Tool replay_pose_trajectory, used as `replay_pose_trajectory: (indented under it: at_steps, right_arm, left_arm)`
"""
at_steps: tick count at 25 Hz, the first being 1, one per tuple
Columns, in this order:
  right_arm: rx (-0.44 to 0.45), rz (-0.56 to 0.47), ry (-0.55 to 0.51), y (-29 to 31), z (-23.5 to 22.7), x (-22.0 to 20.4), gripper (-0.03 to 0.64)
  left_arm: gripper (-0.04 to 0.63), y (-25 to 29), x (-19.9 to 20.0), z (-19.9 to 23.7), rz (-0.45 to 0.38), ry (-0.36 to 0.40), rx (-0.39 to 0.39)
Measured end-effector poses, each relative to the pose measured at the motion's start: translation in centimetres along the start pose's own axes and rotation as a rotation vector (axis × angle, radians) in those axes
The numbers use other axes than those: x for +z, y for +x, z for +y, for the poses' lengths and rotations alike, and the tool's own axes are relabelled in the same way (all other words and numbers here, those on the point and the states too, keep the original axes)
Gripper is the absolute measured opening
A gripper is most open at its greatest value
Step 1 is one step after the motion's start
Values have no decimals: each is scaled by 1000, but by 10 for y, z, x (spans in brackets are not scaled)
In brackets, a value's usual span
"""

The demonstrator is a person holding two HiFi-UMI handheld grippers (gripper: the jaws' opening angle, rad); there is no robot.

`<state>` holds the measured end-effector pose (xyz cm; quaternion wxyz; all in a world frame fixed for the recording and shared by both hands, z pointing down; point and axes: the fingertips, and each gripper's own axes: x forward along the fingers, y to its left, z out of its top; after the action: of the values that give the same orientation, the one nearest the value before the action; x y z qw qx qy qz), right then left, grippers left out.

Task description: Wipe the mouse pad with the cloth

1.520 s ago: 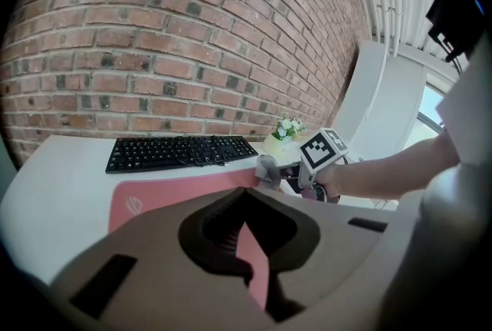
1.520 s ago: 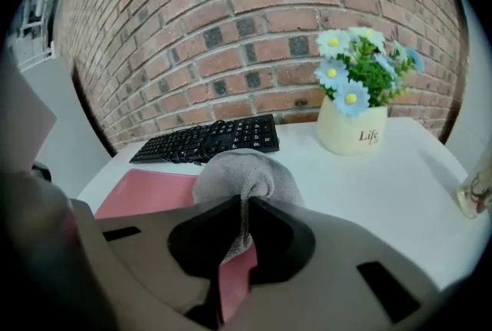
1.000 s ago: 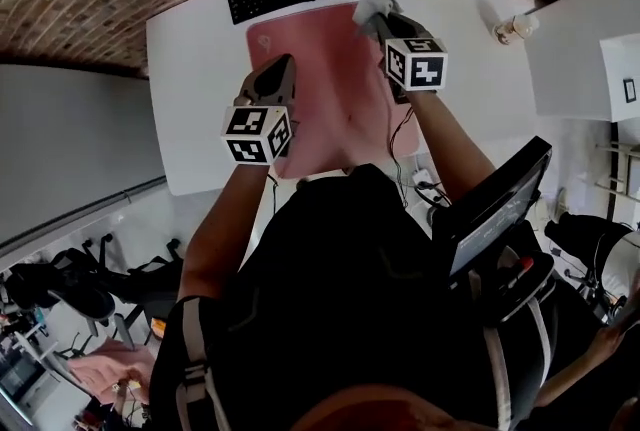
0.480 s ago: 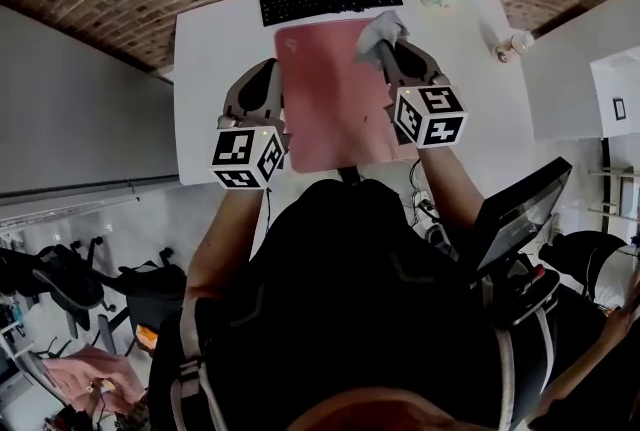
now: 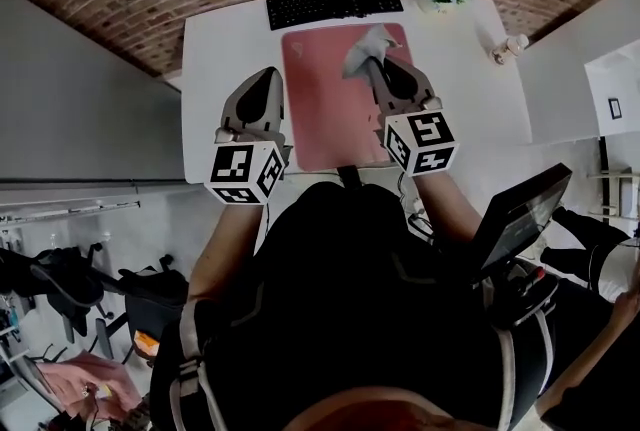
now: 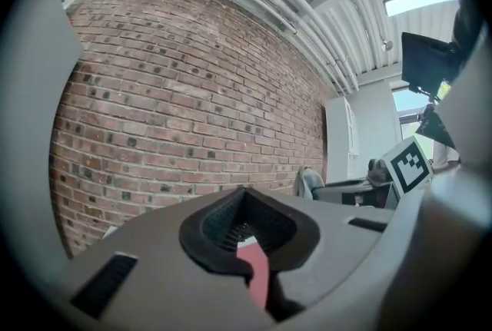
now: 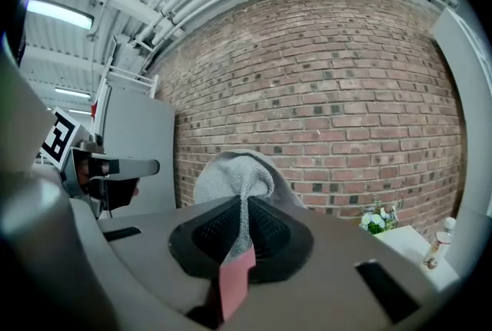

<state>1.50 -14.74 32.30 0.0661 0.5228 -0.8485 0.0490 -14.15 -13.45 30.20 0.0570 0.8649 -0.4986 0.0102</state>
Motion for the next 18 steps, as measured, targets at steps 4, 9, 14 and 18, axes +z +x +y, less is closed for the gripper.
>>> replay_pose_trajectory:
  at_steps: [4, 9, 14, 18]
  right_arm:
    - [4, 2, -7, -1, 5, -2, 32]
    - [-6, 10, 0, -2, 3, -4, 32]
    - [-12, 8, -1, -2, 4, -3, 32]
    - [-6, 7, 0, -5, 3, -4, 32]
  left_arm:
    - [0, -4, -1, 0, -1, 6, 8]
    - [0, -7, -3, 0, -3, -6, 18]
    - [0, -9, 2, 2, -21, 7, 27]
    - [0, -9, 0, 0, -18, 5, 30]
